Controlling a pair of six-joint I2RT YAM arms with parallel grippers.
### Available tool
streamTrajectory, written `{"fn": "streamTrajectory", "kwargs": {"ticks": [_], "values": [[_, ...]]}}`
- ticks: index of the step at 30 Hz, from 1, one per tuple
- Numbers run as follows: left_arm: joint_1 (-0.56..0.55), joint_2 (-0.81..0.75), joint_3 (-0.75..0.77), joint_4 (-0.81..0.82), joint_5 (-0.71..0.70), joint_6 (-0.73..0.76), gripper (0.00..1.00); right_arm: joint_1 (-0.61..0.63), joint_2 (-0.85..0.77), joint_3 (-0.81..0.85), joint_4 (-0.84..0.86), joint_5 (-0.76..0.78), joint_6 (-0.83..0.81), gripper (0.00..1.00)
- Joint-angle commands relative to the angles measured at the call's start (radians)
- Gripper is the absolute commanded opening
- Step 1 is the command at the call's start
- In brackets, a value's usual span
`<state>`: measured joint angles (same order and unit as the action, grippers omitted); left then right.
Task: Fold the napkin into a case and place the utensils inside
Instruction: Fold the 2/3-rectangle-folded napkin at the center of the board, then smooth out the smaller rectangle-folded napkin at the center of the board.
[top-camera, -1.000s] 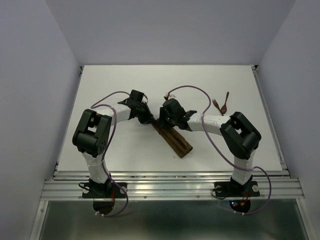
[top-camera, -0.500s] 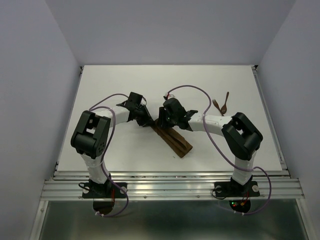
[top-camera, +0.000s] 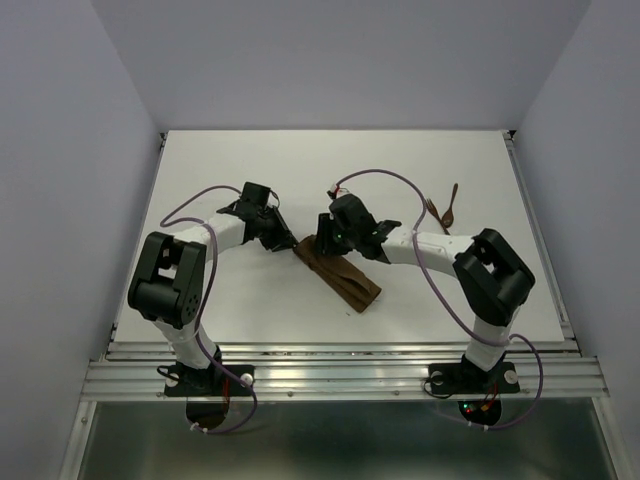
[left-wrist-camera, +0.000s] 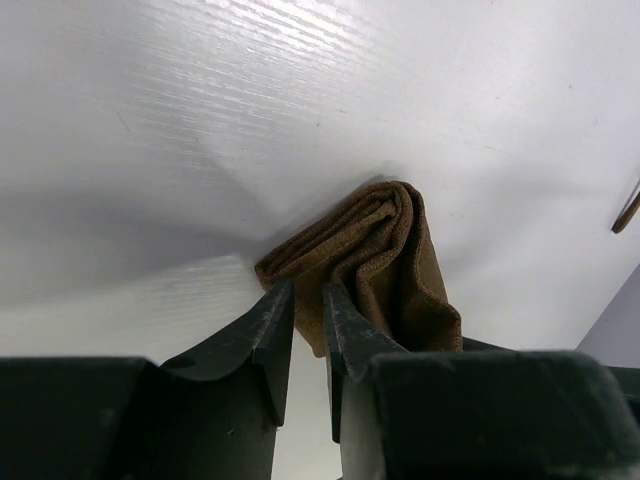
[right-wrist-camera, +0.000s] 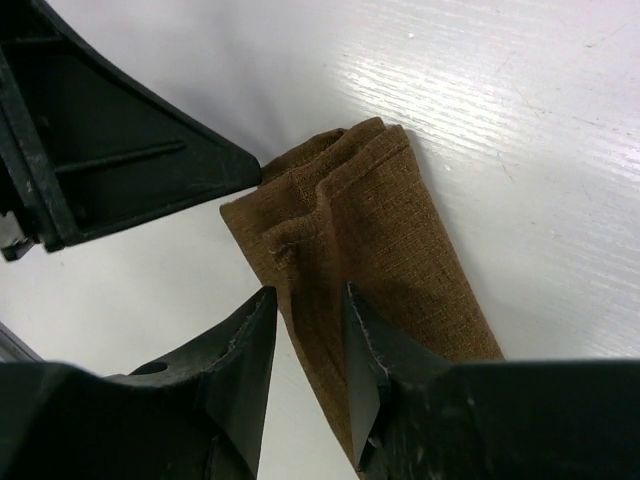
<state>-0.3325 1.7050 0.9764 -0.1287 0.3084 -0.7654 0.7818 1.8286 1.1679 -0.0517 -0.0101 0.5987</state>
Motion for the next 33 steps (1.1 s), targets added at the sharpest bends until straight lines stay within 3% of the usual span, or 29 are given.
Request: {"fn": "streamTrajectory", "kwargs": {"ticks": [1,5,14,21,25,29,33], "values": [[0.012,-0.05,-0.007,-0.022,-0.015,0.026,0.3,0.016,-0.097,-0.027,0.039,0.008,0.015,0.38],[0.012,-0.047,-0.005,-0.023,-0.009,0.031,0.3,0.016,-0.106,-0.03,0.039,0.073,0.024,0.38],[0.02,-0.091,-0.019,-0.035,-0.014,0.032,0.29,0.016,-0.034,0.016,0.039,-0.028,0.012,0.36],[0.026,-0.157,-0.024,-0.038,-0.048,0.038,0.31,0.016,0.041,0.072,0.016,-0.099,0.003,0.28],[0.026,-0.16,-0.021,-0.049,-0.032,0.06,0.38,0.025,0.077,0.098,0.013,-0.137,-0.013,0.25],[0.026,-0.162,-0.031,-0.046,-0.011,0.083,0.54,0.025,0.113,0.121,0.001,-0.156,-0.02,0.25],[0.026,-0.147,-0.036,-0.042,0.018,0.1,0.61,0.025,0.118,0.121,0.003,-0.159,-0.023,0.25]]}}
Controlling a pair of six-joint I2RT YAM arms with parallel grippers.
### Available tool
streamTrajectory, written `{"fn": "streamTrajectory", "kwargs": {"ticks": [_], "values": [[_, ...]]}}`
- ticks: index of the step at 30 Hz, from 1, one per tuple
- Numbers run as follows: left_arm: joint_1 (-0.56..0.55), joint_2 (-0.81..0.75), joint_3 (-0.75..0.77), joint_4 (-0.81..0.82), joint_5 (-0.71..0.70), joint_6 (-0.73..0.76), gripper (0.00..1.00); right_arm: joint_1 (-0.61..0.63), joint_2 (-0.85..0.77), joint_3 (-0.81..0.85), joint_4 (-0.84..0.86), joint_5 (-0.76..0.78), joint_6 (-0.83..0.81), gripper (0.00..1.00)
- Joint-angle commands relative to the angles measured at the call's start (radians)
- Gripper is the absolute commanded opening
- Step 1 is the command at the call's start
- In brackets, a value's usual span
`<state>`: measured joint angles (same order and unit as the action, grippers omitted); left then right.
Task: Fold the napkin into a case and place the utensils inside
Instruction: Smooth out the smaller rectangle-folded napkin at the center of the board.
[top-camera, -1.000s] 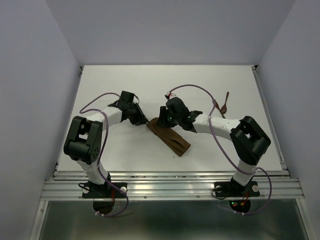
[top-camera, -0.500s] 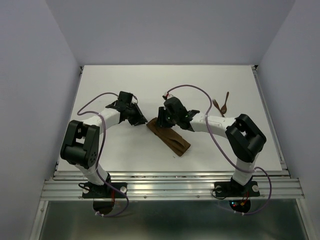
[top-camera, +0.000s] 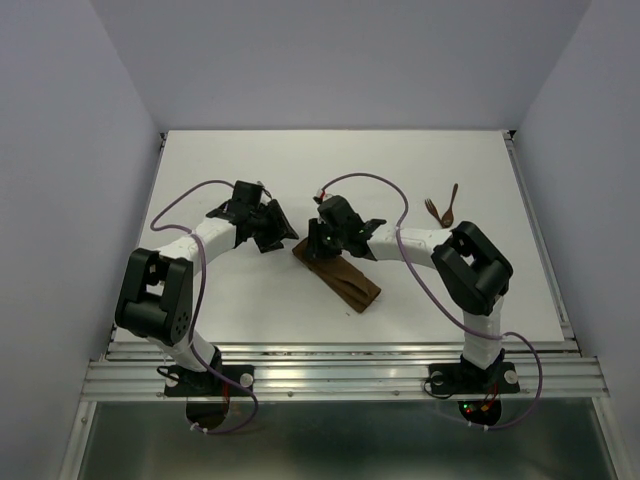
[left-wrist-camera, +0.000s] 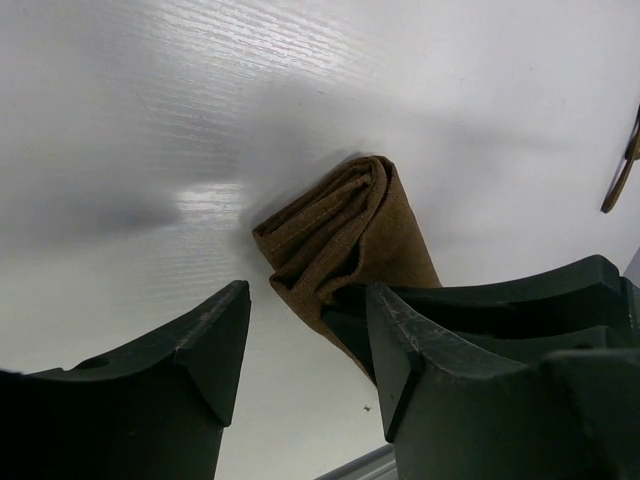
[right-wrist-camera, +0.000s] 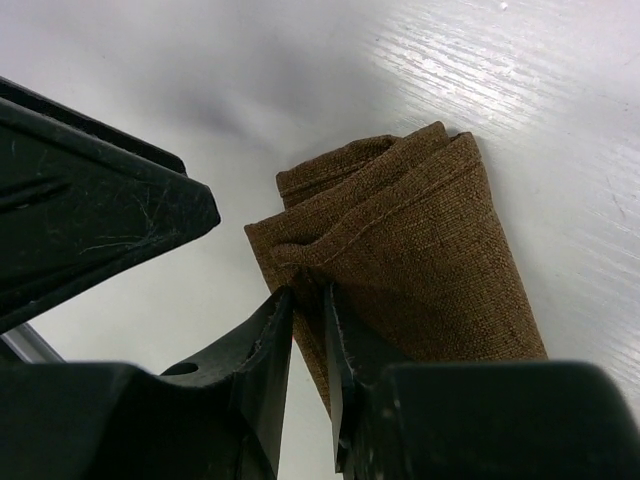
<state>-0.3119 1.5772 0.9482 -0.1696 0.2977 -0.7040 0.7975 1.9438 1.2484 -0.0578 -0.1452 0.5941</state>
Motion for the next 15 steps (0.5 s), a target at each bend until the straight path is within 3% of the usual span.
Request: {"fn": "streamTrajectory", "kwargs": {"ticks": [1,15], "values": [[0.005,-0.014,-0.011,0.004,0.044,0.04,0.61,0.009,0.001,0.039,0.009,-0.025,-0.023,0.25],[-0.019,0.102,0.009,0.024,0.149,0.075,0.54,0.009,-0.023,0.046,-0.016,-0.013,-0.056,0.29]]}}
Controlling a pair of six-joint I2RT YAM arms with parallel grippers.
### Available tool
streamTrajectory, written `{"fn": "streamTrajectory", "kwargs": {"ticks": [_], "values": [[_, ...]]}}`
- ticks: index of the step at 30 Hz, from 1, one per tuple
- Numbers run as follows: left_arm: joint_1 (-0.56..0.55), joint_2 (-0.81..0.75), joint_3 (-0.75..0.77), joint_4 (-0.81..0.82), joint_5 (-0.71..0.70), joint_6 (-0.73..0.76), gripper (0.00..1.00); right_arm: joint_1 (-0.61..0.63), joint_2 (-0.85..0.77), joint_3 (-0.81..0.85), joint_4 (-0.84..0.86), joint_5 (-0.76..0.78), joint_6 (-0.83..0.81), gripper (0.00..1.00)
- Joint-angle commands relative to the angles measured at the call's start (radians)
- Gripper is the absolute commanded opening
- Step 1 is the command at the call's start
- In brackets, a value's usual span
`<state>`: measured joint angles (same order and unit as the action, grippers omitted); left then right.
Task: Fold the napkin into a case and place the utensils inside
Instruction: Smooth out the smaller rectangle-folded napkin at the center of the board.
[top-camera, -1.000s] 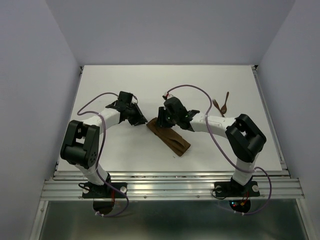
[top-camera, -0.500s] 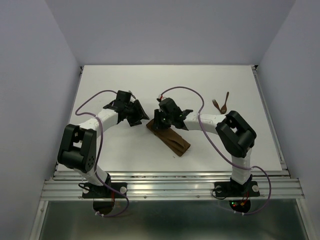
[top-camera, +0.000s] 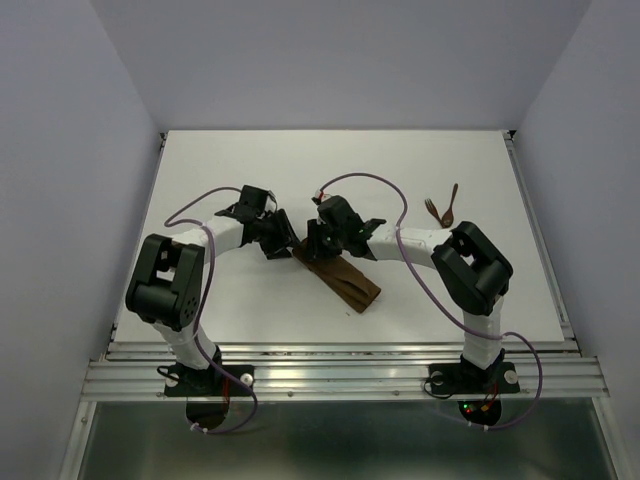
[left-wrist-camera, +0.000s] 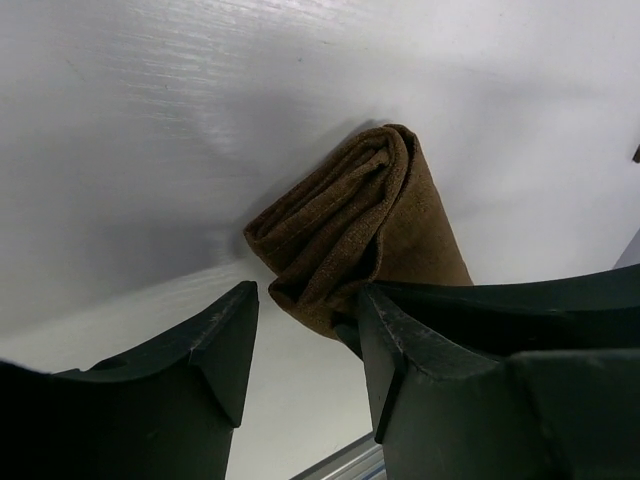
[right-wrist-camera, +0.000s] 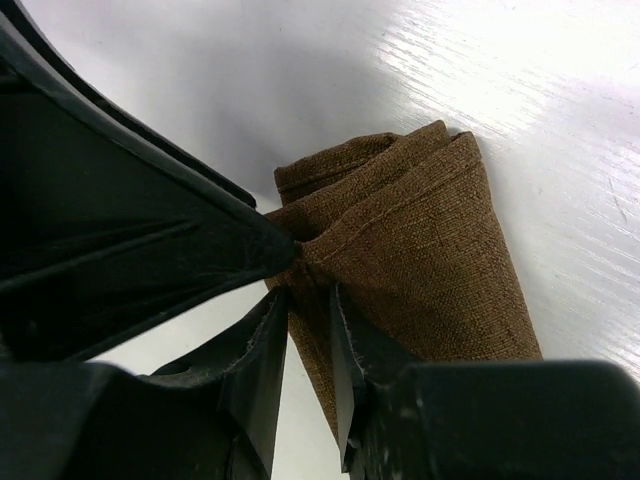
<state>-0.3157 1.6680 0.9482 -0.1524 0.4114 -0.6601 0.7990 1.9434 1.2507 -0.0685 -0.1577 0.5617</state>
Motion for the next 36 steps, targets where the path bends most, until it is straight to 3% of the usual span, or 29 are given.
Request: {"fn": "streamTrajectory", "kwargs": {"ticks": [1,4,11,13,16,17,20,28,29,36], "values": [[-0.02,0.015,0.012,0.007,0.036,0.031,0.54,0.008,-0.023,0.044,-0.004,-0.002,-0.023,0.29],[-0.028,0.025,0.018,0.004,0.036,0.03,0.54,0.008,-0.018,0.05,-0.007,-0.002,-0.022,0.29],[-0.034,0.039,0.031,0.002,0.038,0.027,0.34,0.008,-0.012,0.058,-0.008,-0.002,-0.02,0.29],[-0.034,0.036,0.029,0.002,0.035,0.025,0.32,0.008,-0.014,0.055,-0.008,0.001,-0.02,0.29],[-0.034,0.035,0.031,0.001,0.033,0.025,0.18,0.008,-0.02,0.049,-0.01,0.003,-0.02,0.29],[-0.034,0.035,0.031,-0.001,0.033,0.025,0.08,0.008,-0.024,0.046,-0.011,0.001,-0.023,0.29],[-0.034,0.03,0.034,-0.006,0.029,0.024,0.0,0.008,-0.038,0.044,-0.025,0.006,-0.032,0.31],[-0.034,-0.002,0.057,-0.029,0.038,0.04,0.0,-0.015,-0.239,-0.086,-0.117,0.217,-0.071,0.39],[-0.034,-0.008,0.063,-0.033,0.038,0.043,0.0,-0.015,-0.256,-0.102,-0.135,0.236,-0.086,0.46],[-0.034,-0.002,0.116,-0.052,0.058,0.053,0.0,-0.015,-0.374,-0.238,-0.283,0.27,-0.098,0.53]]}}
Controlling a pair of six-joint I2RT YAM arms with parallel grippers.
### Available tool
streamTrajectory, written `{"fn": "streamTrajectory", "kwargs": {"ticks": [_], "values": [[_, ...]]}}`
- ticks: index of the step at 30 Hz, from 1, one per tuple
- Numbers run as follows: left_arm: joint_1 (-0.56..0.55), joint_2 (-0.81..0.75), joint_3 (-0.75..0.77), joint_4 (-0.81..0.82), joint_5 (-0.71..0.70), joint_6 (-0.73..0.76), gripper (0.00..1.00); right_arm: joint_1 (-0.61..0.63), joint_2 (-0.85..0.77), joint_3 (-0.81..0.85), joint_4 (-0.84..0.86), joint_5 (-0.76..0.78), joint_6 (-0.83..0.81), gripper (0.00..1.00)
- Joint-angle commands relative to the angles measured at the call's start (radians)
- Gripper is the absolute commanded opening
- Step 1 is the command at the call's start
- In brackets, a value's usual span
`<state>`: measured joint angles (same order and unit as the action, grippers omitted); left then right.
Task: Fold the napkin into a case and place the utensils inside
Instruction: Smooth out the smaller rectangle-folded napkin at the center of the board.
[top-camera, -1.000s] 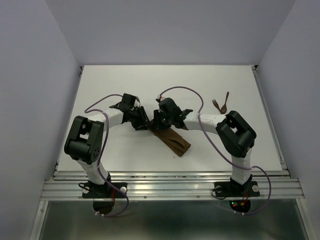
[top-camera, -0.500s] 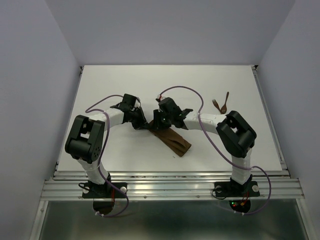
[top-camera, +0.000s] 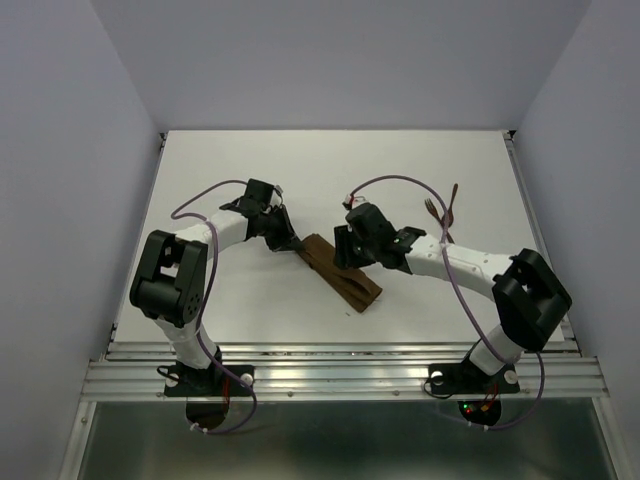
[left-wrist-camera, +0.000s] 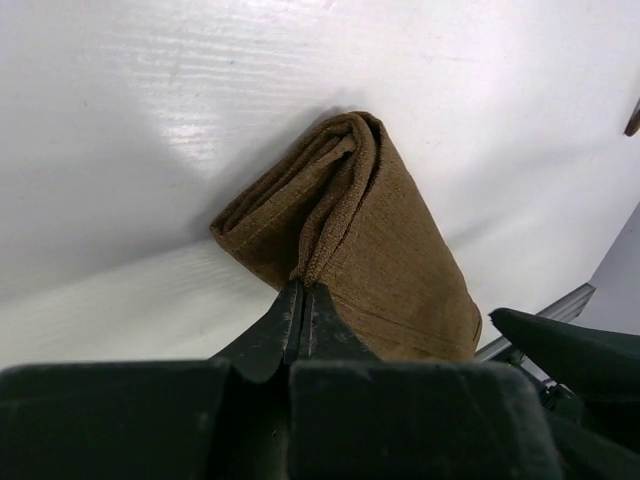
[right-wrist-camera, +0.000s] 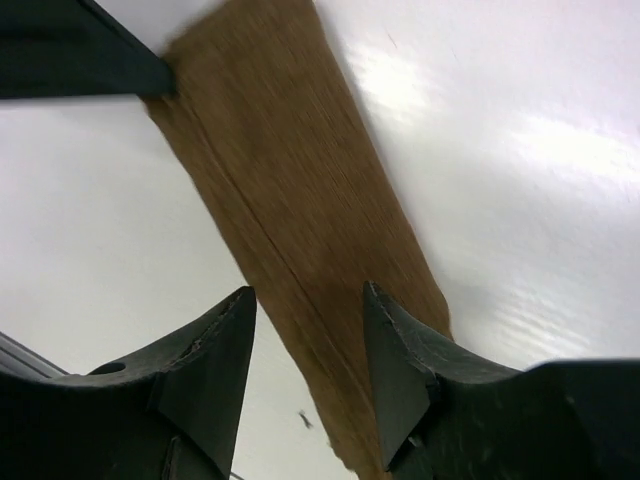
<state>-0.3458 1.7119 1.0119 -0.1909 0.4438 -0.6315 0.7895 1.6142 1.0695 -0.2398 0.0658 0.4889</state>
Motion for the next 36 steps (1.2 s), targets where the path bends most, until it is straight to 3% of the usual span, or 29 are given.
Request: {"fn": "streamTrajectory", "kwargs": {"ticks": [1,9,18,20,23,32,34,36], "values": [[-0.004,-0.044,0.056,-0.013,0.026,0.023,0.0,-0.006,-0.056,-0.066,-0.118,0.046,-0.029,0.53],[-0.004,0.002,0.093,-0.005,0.021,0.026,0.0,0.005,-0.094,-0.111,-0.139,-0.017,-0.067,0.56],[-0.004,0.057,0.114,0.005,0.003,0.027,0.0,0.034,-0.129,-0.117,-0.142,-0.006,-0.064,0.48],[-0.004,0.071,0.117,0.01,-0.004,0.029,0.0,0.034,-0.134,-0.126,-0.135,-0.015,-0.061,0.36],[-0.004,0.087,0.125,0.016,-0.004,0.03,0.0,0.043,-0.125,-0.134,-0.115,-0.032,-0.059,0.32],[-0.004,0.147,0.136,0.048,-0.004,0.036,0.0,0.053,-0.039,-0.178,-0.041,-0.055,-0.049,0.33],[-0.004,0.161,0.139,0.056,-0.005,0.038,0.0,0.062,-0.01,-0.184,-0.036,-0.044,-0.05,0.34],[-0.004,0.173,0.142,0.056,-0.004,0.039,0.0,0.073,0.001,-0.186,-0.038,-0.028,-0.053,0.43]]}}
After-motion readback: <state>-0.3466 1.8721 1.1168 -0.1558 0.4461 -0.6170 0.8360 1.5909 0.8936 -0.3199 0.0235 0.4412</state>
